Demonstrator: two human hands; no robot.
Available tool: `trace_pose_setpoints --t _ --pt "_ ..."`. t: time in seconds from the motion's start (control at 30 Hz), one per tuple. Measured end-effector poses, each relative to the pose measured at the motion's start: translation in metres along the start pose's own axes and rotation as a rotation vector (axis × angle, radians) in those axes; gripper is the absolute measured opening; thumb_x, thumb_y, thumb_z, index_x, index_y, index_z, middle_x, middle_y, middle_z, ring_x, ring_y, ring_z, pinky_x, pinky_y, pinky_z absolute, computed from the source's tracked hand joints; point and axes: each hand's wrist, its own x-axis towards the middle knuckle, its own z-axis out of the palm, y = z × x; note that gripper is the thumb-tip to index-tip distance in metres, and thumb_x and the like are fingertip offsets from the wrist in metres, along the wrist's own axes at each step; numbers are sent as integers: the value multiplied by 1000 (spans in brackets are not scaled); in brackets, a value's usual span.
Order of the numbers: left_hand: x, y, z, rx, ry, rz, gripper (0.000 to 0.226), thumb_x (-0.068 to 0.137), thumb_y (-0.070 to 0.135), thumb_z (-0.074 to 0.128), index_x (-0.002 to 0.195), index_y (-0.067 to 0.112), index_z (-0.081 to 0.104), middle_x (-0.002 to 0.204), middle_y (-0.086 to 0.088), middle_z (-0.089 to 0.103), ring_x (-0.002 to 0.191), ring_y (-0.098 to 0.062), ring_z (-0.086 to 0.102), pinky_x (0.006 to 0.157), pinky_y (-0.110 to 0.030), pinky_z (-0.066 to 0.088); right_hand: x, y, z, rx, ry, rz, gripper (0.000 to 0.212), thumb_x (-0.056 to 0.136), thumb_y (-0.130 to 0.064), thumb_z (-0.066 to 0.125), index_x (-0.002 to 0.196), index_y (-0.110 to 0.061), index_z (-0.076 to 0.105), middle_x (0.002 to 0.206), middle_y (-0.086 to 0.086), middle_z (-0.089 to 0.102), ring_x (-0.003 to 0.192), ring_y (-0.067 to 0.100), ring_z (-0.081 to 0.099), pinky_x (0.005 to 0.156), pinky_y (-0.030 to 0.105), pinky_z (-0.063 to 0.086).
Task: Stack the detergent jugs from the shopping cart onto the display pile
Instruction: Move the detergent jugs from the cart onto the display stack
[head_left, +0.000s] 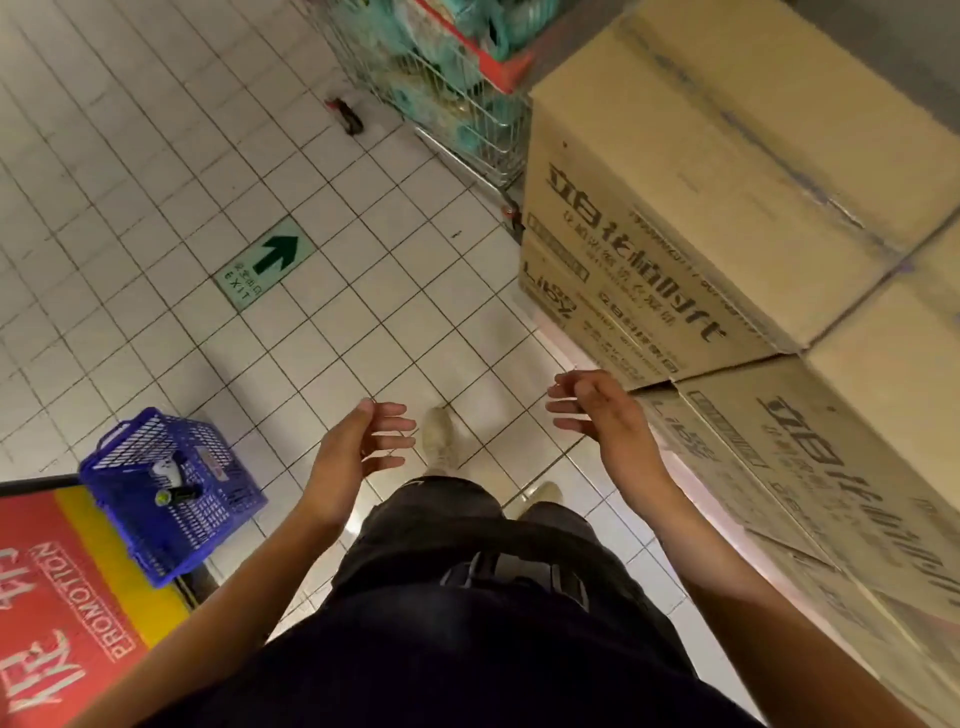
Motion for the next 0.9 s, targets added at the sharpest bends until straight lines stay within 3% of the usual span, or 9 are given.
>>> trace_pose_setpoints --t 0.03,0.13,0.33,0.43,0.57,0.67,0.73,0.9 --pt "18 12 -38 -40 60 -6 58 105 57 35 118 17 74 115 -10 78 104 -29 76 82 -35 59 35 -23 42 -48 -89 -25 23 112 -11 45 122 -2 63 122 27 70 105 33 71 91 41 58" --pt "32 21 -67 -66 117 -21 56 114 49 29 117 16 74 114 -10 79 103 -29 76 82 -36 58 63 -60 73 -119 -156 -90 24 111 -12 47 126 -3 63 120 24 71 109 38 71 93 46 57" --pt "69 49 -99 -83 140 -17 55 115 43 27 116 14 73 111 -8 80 103 -31 75 81 -34 58 104 -80 116 -171 -166 -86 27 110 -5 47 130 7 60 120 28 70 111 44 69 96 53 56" --pt "117 93 -123 -105 128 12 52 115 41 28 117 13 72 110 -9 79 104 -34 74 79 -30 61 138 -105 149 -195 -180 -66 26 109 -2 47 129 7 61 120 29 70 111 43 69 94 46 58" --pt "178 155 -134 -79 86 110 47 112 45 33 118 18 72 113 -7 79 103 -28 76 83 -33 63 174 -128 158 -194 -155 -49 24 108 -3 50 125 0 66 116 18 73 109 33 73 89 31 61" --pt "230 202 -131 -87 78 151 40 113 37 36 112 24 74 112 -6 79 106 -32 75 82 -33 61 210 -146 153 -191 -149 -61 22 108 -8 53 122 -12 70 115 8 75 108 25 74 88 28 60" --pt "259 230 -125 -80 51 190 39 108 46 40 109 32 77 113 -6 79 105 -29 76 79 -29 62 238 -157 148 -186 -147 -54 22 109 -9 53 121 -14 70 114 5 76 107 23 75 88 27 60" --pt "328 276 -117 -58 74 207 44 109 52 35 109 38 76 115 -4 78 103 -24 76 79 -30 62 337 -199 152 -117 -127 -41 20 107 -6 54 117 -11 71 109 11 77 104 30 74 85 31 61"
